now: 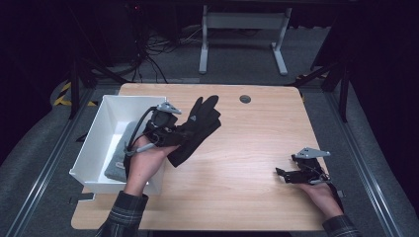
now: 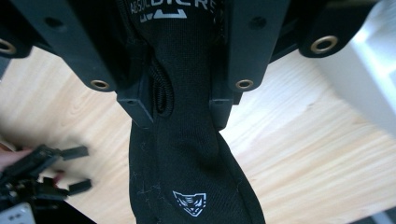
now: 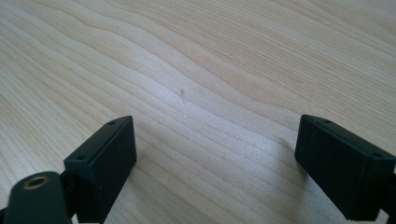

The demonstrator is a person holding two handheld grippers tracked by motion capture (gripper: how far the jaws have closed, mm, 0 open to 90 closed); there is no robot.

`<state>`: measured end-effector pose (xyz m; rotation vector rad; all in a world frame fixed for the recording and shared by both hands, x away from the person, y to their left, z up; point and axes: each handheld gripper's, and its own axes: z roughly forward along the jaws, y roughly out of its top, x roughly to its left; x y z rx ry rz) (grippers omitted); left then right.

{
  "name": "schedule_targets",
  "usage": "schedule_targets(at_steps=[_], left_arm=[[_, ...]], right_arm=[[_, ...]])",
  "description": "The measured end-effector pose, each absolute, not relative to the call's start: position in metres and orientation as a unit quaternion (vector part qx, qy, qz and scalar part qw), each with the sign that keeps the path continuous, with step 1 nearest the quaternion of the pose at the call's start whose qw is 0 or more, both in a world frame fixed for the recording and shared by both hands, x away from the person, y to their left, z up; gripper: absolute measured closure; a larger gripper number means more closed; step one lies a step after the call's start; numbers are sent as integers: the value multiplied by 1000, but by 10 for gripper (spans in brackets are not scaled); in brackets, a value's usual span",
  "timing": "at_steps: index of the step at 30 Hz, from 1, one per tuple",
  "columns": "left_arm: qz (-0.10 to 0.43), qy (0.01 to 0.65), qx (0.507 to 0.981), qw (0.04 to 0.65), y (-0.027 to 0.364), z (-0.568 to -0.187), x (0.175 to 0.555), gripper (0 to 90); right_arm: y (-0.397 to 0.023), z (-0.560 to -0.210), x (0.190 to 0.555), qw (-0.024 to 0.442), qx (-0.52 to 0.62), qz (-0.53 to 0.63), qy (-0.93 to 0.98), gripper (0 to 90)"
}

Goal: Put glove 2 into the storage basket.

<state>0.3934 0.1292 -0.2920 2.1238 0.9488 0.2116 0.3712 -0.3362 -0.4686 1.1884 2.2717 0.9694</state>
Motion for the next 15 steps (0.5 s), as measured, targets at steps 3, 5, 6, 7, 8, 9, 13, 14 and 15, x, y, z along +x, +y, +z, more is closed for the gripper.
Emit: schedule_targets(at_steps=[3, 5, 6, 7, 8, 9, 13, 14, 15], left_arm=[[92, 389, 829, 392, 143, -289, 395, 685], [96, 398, 824, 392, 151, -288, 395, 685], [99, 404, 819, 394, 156, -287, 395, 685], [101, 408, 816, 397, 161, -287, 395, 685], [105, 413, 812, 399, 167, -286, 395, 685], [107, 422, 806, 400, 173, -286, 395, 685], [118, 450, 791, 398, 195, -286, 394, 685], [121, 457, 787, 396, 200, -286, 393, 685], [124, 464, 784, 393, 205, -286, 393, 685]], right_arm=[[-336, -469, 371, 199, 426, 346, 812, 128], [-336, -469, 371, 199, 426, 346, 812, 128], [-336, -469, 371, 199, 426, 346, 812, 128], [-336, -468, 371, 199, 426, 346, 812, 128], [-336, -468, 371, 199, 426, 346, 812, 128], [-336, -469, 371, 199, 426, 346, 812, 127], [-336, -469, 371, 199, 426, 346, 812, 127], [-336, -469, 371, 199, 426, 346, 812, 127], [-336, -468, 371, 199, 426, 346, 812, 127]])
